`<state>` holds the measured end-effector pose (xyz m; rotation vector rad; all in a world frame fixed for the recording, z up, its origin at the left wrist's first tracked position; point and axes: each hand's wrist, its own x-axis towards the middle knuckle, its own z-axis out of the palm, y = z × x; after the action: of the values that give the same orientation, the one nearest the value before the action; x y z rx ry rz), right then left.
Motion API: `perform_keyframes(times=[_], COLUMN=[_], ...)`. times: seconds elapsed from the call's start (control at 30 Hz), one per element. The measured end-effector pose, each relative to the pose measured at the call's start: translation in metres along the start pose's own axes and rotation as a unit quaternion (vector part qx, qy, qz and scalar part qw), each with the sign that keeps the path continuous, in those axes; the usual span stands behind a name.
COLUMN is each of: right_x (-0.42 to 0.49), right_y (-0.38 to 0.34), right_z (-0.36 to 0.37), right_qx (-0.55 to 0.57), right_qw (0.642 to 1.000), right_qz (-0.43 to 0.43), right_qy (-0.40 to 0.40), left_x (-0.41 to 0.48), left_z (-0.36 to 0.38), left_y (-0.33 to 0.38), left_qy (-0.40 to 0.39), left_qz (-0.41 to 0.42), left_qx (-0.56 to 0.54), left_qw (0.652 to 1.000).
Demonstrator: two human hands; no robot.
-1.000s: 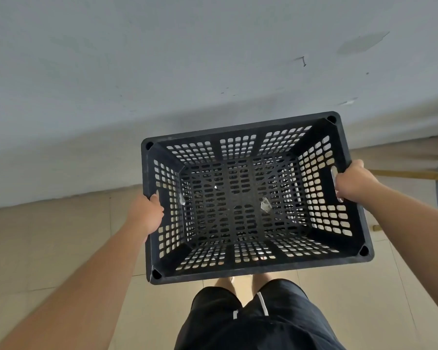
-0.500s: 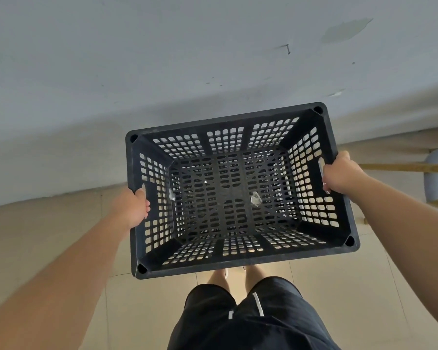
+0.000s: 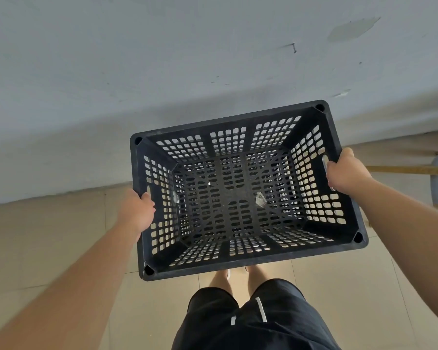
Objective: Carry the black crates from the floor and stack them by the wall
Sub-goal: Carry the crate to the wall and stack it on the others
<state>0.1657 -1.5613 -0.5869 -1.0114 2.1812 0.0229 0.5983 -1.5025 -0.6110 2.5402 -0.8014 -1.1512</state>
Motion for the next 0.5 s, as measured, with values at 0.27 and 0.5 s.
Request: perform_keyframes(times=[0.27,0.5], right_x=[-0.003,-0.009], right_y=[-0.002,-0.001], right_z=[0.000,0.001], right_qx=[0.003,0.000], right_qw=[1.000,1.000], right_qz=[-0.003,-0.005], right_qy=[0.005,0.005], left_x=[-0.013,-0.014], left_z=[0.003,-0.001], left_y=[0.003,0.008], left_qy=[0.060,0.046], left_qz=[0.034,0.033], left_qx=[0.027,0.015], left_qw=[0.997,0.998])
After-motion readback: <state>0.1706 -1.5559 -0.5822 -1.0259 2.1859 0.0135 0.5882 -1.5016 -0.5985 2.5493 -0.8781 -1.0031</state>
